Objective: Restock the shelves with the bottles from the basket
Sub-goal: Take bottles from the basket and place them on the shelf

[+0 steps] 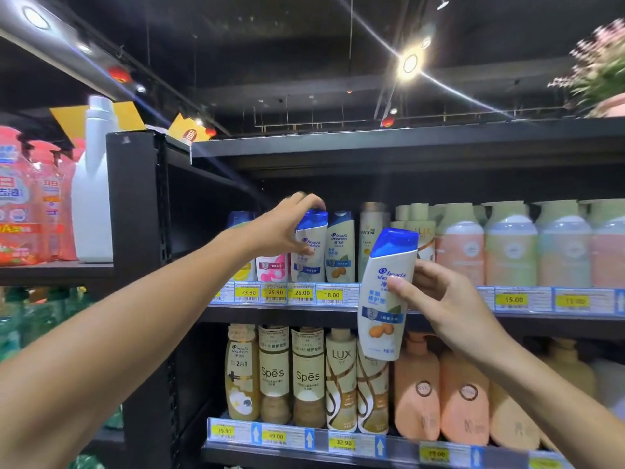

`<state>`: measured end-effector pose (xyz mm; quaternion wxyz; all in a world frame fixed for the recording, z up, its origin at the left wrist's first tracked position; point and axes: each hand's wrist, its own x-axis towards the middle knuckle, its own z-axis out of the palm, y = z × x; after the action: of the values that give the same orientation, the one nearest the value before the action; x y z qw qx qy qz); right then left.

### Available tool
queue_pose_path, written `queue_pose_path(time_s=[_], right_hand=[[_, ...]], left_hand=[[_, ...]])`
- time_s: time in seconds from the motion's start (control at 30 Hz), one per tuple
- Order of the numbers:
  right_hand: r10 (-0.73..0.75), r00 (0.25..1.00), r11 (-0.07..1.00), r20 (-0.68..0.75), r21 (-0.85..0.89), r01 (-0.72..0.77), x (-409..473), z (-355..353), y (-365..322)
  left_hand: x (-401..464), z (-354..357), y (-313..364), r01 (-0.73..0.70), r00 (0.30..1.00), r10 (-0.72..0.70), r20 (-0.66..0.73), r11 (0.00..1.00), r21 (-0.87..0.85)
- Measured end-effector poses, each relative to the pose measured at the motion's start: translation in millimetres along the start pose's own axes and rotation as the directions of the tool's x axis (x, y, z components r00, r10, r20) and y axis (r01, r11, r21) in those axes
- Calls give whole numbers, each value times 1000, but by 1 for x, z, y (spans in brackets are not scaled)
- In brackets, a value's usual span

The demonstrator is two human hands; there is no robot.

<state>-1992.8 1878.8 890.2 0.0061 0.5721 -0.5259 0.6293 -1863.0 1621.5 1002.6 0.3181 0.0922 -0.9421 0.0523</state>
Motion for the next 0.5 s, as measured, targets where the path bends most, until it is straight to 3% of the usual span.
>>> queue_pose_path(time_s=[0.13,0.2,0.5], right_hand=[[1,1000,1000,-6,0,-1,-1,0,1],[-1,1000,1000,-15,9,1,-2,0,2],[-5,1000,1000,-15,-5,5,-7,-1,7]], left_hand=[[4,3,-1,-92,990,125,-63,920,381],[6,4,-3,-66,993,104,-53,874,481],[2,18,-9,26,998,-57,40,838,544]])
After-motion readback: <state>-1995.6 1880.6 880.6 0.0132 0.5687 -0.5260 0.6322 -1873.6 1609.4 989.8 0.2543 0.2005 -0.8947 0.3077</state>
